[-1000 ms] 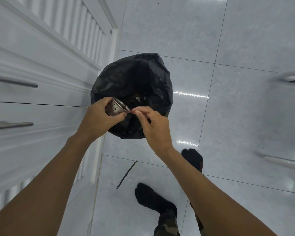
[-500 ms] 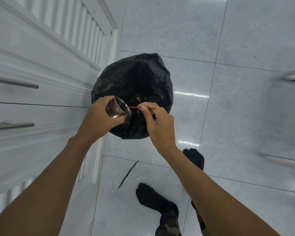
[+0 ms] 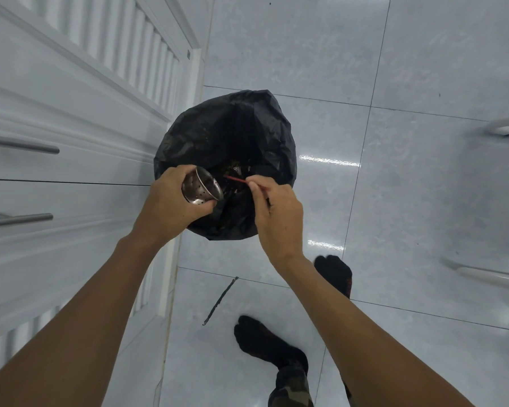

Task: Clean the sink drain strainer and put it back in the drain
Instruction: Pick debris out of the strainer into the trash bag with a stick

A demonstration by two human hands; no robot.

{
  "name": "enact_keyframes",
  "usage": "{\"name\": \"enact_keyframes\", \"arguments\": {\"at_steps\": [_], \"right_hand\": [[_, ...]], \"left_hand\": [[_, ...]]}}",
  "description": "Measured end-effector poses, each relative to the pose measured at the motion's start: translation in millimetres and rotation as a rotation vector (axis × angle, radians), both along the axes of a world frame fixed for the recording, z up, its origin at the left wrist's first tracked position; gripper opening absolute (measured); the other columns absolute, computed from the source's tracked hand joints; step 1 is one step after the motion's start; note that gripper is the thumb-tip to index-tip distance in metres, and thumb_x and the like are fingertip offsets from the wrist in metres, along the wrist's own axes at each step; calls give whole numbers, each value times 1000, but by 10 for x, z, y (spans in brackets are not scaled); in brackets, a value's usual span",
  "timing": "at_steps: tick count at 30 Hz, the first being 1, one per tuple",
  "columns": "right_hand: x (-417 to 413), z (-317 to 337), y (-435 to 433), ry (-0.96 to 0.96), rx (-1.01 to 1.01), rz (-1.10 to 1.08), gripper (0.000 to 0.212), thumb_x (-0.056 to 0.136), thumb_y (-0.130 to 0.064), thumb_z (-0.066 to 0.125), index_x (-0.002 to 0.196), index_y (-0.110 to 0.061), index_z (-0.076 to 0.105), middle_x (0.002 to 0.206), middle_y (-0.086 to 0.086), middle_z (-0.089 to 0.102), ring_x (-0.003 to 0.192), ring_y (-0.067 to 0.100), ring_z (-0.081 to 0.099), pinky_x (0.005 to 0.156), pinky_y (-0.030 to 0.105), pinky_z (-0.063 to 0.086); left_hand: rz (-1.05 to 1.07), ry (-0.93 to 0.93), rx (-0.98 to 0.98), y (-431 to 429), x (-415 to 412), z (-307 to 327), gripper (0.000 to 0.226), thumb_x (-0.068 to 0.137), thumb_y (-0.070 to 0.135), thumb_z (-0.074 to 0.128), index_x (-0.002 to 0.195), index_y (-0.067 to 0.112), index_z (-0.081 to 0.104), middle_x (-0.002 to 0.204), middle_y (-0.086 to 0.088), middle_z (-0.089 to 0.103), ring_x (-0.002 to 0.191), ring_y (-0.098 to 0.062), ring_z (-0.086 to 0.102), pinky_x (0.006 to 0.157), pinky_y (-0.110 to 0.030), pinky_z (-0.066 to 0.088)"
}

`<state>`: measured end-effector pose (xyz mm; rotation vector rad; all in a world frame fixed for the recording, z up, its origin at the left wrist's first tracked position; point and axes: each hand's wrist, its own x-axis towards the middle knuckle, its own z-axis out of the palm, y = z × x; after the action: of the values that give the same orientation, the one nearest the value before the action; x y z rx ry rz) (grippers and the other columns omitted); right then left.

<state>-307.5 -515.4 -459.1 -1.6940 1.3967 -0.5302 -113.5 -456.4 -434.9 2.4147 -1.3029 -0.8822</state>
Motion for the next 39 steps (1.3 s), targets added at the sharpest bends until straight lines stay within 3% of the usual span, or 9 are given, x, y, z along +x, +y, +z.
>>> {"name": "enact_keyframes", "arguments": {"at_steps": [4, 8, 12, 17, 22, 25, 30, 33, 39], "right_hand": [[28, 22, 84, -41, 28, 204, 21, 103, -30, 56, 118, -25, 72, 108, -11, 73, 95, 6, 61, 86, 23, 56], [-23, -8, -1, -32, 12, -11, 22, 104, -31, 55, 118, -25, 71, 107, -11, 73, 94, 6, 61, 86, 21, 55], [41, 33, 88, -40, 53, 218, 22, 103, -28, 56, 119, -23, 72, 108, -7, 74, 96, 10, 63, 88, 26, 57], [30, 8, -28, -7, 32, -11, 24, 104, -31, 54, 119, -23, 72, 106, -9, 73, 92, 7, 61, 85, 16, 53], [94, 18, 163, -21, 73, 164, 23, 104, -30, 54, 118, -23, 72, 104, -7, 74, 92, 9, 62, 85, 25, 56], [43, -40, 104, -21, 45, -51, 22, 104, -33, 53, 118, -27, 70, 105, -12, 72, 91, 6, 62, 83, 18, 54], [87, -52, 177, -44, 47, 167, 21, 103, -30, 56, 117, -26, 71, 105, -11, 73, 93, 7, 62, 86, 23, 57], [68, -82, 74, -46, 65, -32, 22, 104, -34, 54, 117, -26, 70, 106, -12, 72, 93, 7, 63, 85, 18, 54], [116, -12, 81, -84, 78, 120, 20, 103, -32, 56, 114, -25, 71, 107, -11, 73, 96, 7, 64, 90, 19, 55]], "left_hand": [[-16, -6, -12, -6, 4, -10, 76, 72, 35, 89, 136, 17, 53, 127, -5, 60, 109, -16, 55, 90, -27, 51], [-14, -2, -9, -19, -7, -29, 75, 71, 37, 89, 135, 20, 53, 126, -3, 60, 107, -14, 54, 88, -26, 51], [-12, 14, 31, -19, 31, -73, 74, 73, 42, 86, 136, 21, 53, 126, -1, 61, 109, -16, 57, 89, -26, 50], [1, 14, 47, 21, 54, -107, 74, 73, 45, 85, 136, 22, 53, 126, -1, 61, 106, -13, 54, 88, -25, 49], [-12, 13, 61, 30, 37, -112, 72, 73, 46, 85, 134, 24, 54, 122, -1, 62, 102, -12, 53, 82, -20, 44], [-8, 24, 65, 37, 43, -90, 73, 72, 44, 86, 134, 24, 53, 122, 0, 61, 102, -13, 54, 82, -20, 45], [-13, 28, 72, 37, 46, -66, 74, 74, 41, 86, 137, 20, 53, 126, -3, 62, 111, -20, 58, 90, -29, 51], [-8, 58, 53, 42, 22, -62, 75, 72, 35, 89, 136, 22, 50, 126, -2, 59, 111, -19, 57, 91, -31, 54], [49, 91, -21, 80, 55, -194, 77, 69, 24, 92, 127, 23, 41, 122, -2, 57, 108, -19, 58, 81, -18, 51]]}}
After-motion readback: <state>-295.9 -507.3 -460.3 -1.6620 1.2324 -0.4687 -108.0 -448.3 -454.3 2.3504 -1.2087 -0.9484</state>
